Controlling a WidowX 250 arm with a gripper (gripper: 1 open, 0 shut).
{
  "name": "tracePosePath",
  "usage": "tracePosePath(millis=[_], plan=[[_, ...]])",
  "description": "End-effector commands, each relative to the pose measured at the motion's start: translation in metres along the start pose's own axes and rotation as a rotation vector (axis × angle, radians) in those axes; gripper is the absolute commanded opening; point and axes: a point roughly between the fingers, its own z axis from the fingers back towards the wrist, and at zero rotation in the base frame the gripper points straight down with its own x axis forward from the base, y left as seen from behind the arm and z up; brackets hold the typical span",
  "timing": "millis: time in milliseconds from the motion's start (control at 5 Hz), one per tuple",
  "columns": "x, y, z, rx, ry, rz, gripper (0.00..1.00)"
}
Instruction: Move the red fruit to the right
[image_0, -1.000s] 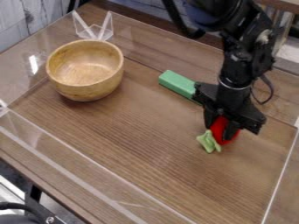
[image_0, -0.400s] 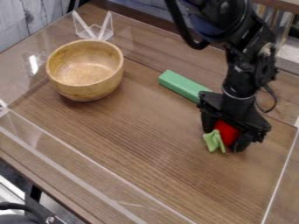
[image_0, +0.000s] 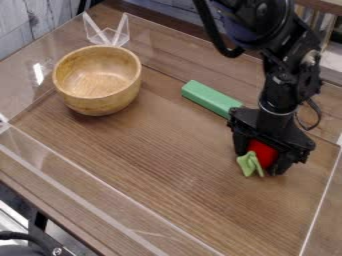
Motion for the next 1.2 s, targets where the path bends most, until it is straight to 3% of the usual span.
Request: tracePosePath(millis=[0, 200, 400, 600, 800, 1000], plan=[[0.023, 0.002, 0.028, -0.047, -0.098, 0.0, 1.0], [0.03, 0.012, 0.033, -0.066, -0.114, 0.001, 1.0], [0.037, 0.021, 0.037, -0.084, -0.13, 0.015, 0.0], [0.034, 0.015, 0.033, -0.092, -0.134, 0.011, 1.0], [0.029, 0.007, 0.028, -0.095, -0.132, 0.004, 1.0], [0.031, -0.005, 0.013, -0.098, -0.131, 0.001, 1.0]])
